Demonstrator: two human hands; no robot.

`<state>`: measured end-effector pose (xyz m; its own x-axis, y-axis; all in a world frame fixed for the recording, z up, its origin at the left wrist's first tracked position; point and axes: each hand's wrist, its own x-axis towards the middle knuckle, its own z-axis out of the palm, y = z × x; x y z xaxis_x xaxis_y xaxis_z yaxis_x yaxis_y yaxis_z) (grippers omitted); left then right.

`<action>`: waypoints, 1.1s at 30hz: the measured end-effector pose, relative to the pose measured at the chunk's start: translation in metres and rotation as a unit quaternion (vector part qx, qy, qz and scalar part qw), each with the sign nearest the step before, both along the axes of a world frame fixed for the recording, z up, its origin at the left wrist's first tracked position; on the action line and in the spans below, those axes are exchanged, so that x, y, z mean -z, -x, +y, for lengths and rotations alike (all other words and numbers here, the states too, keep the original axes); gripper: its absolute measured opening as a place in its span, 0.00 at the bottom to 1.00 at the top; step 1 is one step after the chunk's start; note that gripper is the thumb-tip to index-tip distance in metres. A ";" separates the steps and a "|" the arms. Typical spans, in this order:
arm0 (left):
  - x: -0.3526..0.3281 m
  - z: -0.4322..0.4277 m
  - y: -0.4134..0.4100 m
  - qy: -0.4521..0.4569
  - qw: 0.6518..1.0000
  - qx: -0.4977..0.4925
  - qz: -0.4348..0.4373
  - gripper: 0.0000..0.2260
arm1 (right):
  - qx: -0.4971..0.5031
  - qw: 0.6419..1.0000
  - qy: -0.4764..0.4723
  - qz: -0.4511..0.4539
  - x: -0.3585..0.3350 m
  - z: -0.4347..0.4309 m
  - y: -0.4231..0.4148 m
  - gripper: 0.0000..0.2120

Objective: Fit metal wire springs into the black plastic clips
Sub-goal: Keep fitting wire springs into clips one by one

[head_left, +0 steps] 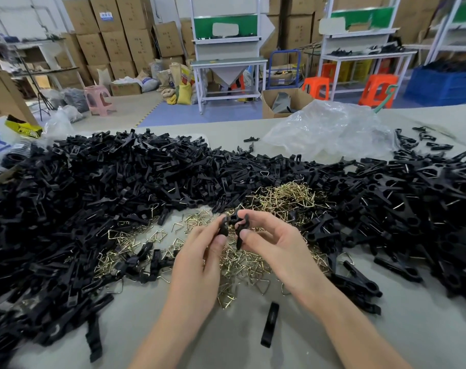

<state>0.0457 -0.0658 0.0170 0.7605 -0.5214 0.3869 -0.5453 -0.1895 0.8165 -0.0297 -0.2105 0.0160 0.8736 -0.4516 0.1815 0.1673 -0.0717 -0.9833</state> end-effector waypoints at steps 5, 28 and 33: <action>-0.002 -0.001 0.002 0.027 0.999 -0.001 0.037 0.14 | -0.010 1.000 -0.007 -0.002 0.000 -0.001 0.001 0.16; 0.002 0.001 0.000 0.047 0.998 0.021 0.021 0.09 | -0.018 1.000 -0.026 0.000 -0.003 0.000 0.000 0.17; 0.002 0.004 0.000 0.039 0.999 0.027 0.010 0.08 | -0.038 0.998 -0.056 -0.004 -0.001 0.001 0.000 0.18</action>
<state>0.0459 -0.0619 0.0150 0.7404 -0.5308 0.4125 -0.5357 -0.0953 0.8390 -0.0297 -0.2091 0.0168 0.9045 -0.4026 0.1407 0.1757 0.0512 -0.9831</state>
